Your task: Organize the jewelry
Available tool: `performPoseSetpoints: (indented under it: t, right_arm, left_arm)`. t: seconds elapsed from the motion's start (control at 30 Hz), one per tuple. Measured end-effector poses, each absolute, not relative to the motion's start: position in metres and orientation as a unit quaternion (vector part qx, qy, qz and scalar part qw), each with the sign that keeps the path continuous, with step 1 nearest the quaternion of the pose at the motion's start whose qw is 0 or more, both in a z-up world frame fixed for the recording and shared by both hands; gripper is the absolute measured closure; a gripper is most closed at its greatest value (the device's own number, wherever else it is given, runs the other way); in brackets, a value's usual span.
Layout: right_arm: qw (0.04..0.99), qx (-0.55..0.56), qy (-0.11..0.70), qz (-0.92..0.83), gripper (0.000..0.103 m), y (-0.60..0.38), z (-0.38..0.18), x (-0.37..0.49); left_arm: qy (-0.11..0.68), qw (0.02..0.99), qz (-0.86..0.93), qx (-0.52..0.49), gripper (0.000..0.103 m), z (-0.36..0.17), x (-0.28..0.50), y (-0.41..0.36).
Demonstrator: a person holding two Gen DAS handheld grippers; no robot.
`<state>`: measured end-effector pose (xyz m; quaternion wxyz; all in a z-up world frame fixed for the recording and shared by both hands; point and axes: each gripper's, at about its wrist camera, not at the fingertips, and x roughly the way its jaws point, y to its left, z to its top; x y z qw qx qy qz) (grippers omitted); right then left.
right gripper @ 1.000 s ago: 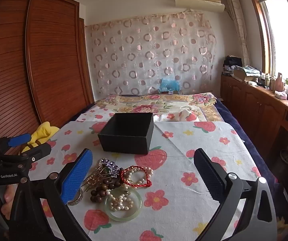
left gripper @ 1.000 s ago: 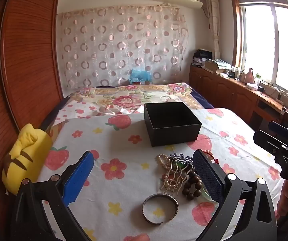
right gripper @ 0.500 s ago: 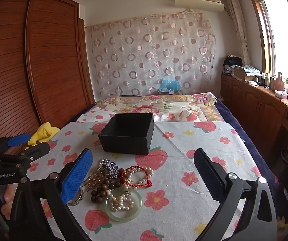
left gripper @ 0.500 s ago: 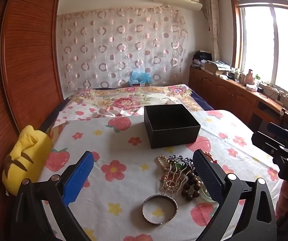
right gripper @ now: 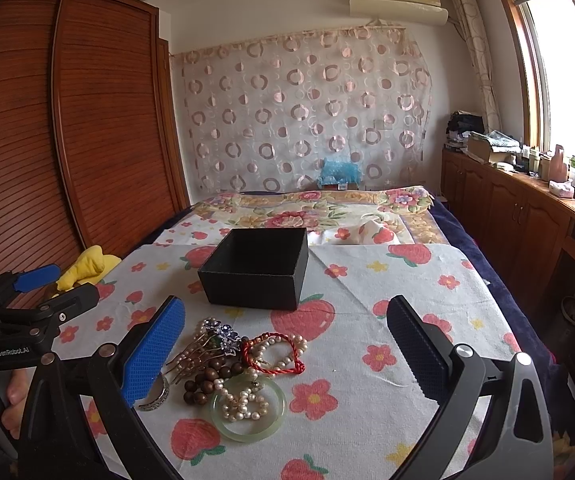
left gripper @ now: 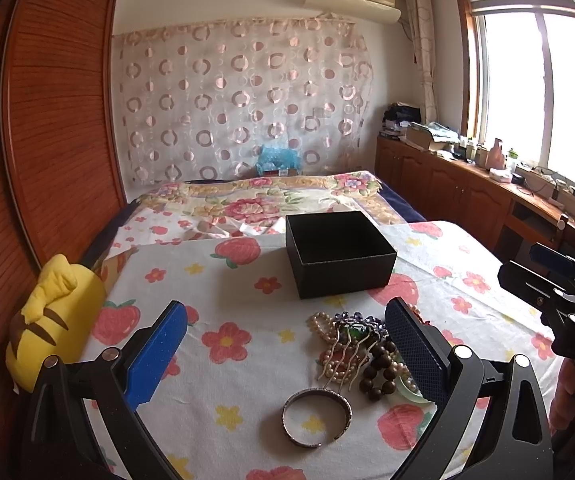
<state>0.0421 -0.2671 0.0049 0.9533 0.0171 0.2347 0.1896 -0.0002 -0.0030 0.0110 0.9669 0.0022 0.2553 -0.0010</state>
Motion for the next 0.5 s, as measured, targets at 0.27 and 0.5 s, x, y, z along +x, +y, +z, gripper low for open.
performPoseSetpoints:
  t: [0.27,0.5]
  right_arm:
    - [0.953,0.018,0.234,0.190,0.002,-0.2668,0.0045,0.0424]
    - [0.953,0.017,0.233,0.191,0.002,-0.2665,0.0046,0.0426]
  left_arm:
    - [0.253,0.967,0.000,0.002,0.008,0.0107,-0.0002,-0.0077]
    - [0.253,0.967,0.000,0.003,0.008,0.0125,0.0014,-0.0102]
